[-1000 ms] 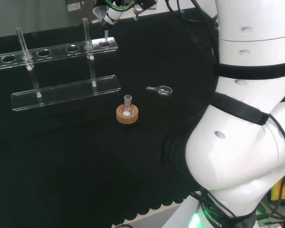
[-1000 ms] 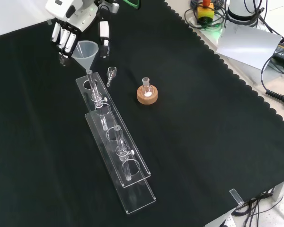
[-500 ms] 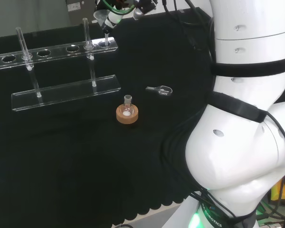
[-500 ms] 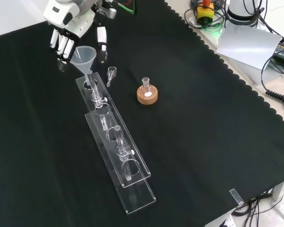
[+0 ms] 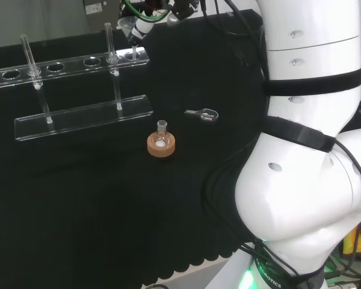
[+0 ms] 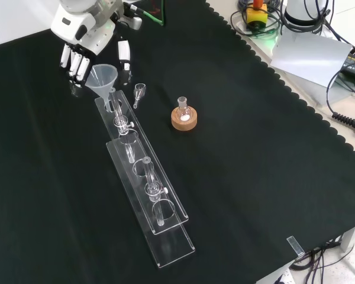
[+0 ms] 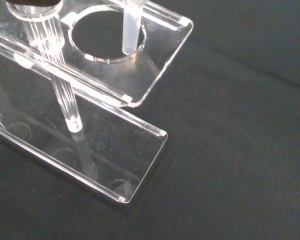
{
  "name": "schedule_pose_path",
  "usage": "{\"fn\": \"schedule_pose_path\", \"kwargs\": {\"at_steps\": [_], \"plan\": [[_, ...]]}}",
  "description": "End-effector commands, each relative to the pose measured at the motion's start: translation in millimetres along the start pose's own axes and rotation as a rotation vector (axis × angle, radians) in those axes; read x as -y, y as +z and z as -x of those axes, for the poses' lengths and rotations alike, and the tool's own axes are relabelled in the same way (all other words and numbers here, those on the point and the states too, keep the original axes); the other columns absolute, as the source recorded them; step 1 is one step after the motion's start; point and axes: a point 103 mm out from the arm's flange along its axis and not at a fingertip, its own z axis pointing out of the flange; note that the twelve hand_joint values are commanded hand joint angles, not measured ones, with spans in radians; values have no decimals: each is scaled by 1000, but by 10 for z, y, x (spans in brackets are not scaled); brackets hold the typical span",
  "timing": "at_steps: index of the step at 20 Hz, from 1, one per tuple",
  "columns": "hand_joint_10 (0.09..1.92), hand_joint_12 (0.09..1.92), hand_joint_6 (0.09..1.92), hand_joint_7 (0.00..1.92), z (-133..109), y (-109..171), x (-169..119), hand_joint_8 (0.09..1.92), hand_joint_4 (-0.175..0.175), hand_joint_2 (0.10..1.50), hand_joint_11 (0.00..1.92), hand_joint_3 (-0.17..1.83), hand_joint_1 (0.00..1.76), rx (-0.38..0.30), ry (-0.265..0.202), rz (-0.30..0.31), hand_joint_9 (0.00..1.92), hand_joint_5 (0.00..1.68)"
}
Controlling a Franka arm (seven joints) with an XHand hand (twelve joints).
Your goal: Put the funnel back on the funnel stand.
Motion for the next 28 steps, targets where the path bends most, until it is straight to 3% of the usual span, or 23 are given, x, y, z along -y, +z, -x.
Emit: {"fn": "schedule_pose_path", "kwargs": {"at_steps": [1, 10, 18, 25, 28], "plan": [[598, 1327, 125, 505, 11, 78, -21, 750, -58, 1009, 508, -175, 721, 4, 3, -29, 881, 501], [602, 1357, 87, 349, -70, 151, 3, 765, -51, 1002, 453, -175, 700, -8, -5, -62, 651, 345], [710, 1421, 87, 49, -206, 126, 159, 705, -40, 955, 336, -175, 607, -18, 4, -93, 313, 185], [784, 1476, 87, 0, -336, 108, 270, 137, -23, 894, 175, -169, 533, -18, 9, -93, 24, 8], [748, 1486, 87, 0, -377, 51, 363, 87, -22, 882, 136, -164, 528, -15, 12, -63, 2, 0]]}}
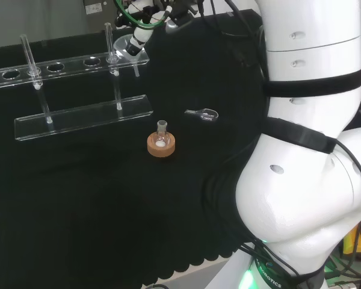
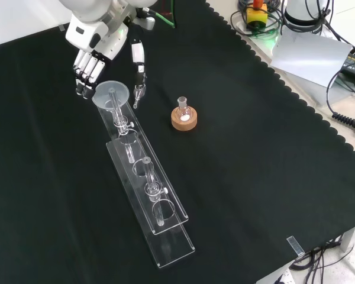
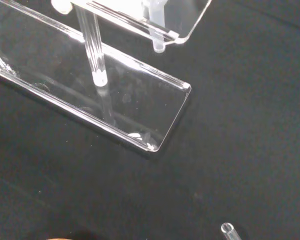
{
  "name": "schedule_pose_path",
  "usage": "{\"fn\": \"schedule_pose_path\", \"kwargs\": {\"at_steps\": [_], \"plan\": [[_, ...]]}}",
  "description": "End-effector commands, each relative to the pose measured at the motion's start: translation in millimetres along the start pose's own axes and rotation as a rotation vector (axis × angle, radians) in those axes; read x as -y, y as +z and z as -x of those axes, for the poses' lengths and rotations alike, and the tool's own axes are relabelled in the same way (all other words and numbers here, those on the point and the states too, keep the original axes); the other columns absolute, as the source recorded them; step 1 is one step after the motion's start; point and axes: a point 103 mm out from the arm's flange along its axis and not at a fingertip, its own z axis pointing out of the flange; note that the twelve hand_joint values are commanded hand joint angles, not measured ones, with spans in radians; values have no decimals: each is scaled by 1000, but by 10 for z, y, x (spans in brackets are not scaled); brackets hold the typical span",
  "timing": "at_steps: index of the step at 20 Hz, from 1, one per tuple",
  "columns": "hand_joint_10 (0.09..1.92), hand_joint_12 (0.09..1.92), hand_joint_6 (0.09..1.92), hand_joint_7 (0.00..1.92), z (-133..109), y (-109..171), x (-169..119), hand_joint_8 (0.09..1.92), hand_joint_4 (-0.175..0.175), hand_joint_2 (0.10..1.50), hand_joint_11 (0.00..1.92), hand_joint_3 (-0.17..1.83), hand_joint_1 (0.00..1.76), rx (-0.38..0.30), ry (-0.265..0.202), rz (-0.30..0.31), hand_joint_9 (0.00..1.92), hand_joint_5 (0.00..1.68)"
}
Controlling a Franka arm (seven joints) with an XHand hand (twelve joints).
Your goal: Put the funnel back on the funnel stand.
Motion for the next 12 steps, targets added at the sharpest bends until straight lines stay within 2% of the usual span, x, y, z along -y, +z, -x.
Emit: {"fn": "schedule_pose_path", "kwargs": {"at_steps": [1, 5, 10, 12], "plan": [[743, 1487, 87, 3, -126, -82, 193, 87, -23, 880, 132, -164, 527, 5, 8, 54, 0, 0], [787, 1500, 87, 55, -170, -161, 423, 87, -28, 876, 123, -156, 529, 11, 17, 110, 7, 0], [820, 1508, 87, 133, -225, -197, 736, 96, -34, 884, 139, -148, 548, 4, 43, 136, 67, 8], [810, 1507, 87, 94, -234, -194, 848, 225, -35, 885, 144, -142, 556, -3, 56, 143, 88, 18]]}}
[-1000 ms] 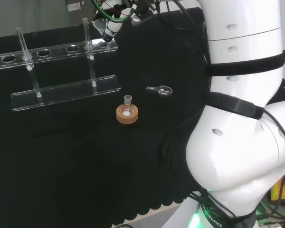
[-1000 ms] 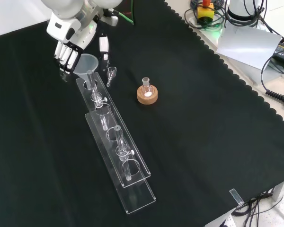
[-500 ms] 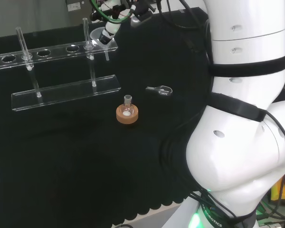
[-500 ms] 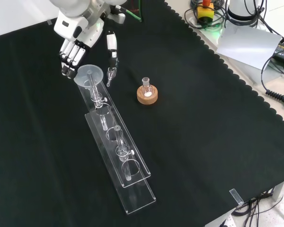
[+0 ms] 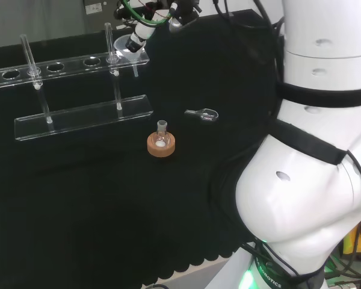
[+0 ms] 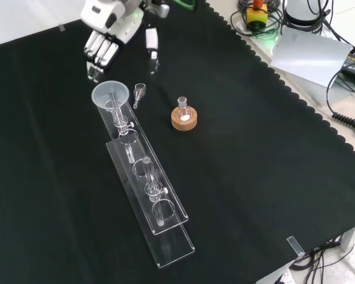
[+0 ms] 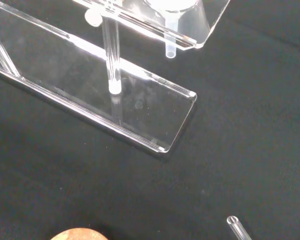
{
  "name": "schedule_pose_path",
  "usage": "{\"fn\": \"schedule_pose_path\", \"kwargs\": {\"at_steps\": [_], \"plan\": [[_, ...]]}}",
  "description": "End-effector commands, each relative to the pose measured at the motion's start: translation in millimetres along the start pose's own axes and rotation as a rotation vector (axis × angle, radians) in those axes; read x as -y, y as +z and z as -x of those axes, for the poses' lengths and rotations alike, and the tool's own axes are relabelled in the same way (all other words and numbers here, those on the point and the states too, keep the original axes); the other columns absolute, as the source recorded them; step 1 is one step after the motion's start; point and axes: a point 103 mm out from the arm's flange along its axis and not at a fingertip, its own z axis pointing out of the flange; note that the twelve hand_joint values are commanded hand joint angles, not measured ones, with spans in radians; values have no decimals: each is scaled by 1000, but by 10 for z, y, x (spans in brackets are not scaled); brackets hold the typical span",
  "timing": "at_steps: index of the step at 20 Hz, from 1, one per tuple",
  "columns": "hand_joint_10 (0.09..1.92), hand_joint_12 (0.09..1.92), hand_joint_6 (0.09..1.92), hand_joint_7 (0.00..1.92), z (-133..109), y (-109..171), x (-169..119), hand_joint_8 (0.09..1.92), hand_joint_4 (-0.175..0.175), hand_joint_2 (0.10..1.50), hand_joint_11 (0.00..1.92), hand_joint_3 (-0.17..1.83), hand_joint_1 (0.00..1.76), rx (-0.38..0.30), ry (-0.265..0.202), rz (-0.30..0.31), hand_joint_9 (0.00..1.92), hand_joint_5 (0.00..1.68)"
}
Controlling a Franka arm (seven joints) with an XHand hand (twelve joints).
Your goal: Put the funnel back on the funnel stand.
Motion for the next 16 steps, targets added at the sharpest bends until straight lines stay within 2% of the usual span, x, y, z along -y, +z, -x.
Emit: {"fn": "schedule_pose_path", "kwargs": {"at_steps": [1, 3, 7, 16], "plan": [[806, 1504, 87, 55, -73, -95, 441, 330, -35, 886, 148, -140, 560, -12, 49, 71, 98, 22], [803, 1504, 87, 14, -82, -83, 570, 480, -36, 891, 154, -137, 570, -17, 64, 83, 121, 31], [781, 1497, 87, 15, -109, -55, 781, 625, -38, 918, 179, -137, 617, -24, 89, 96, 213, 62], [761, 1491, 87, 38, -171, 103, 1255, 682, -41, 944, 207, -146, 651, -48, 145, 104, 267, 100]]}}
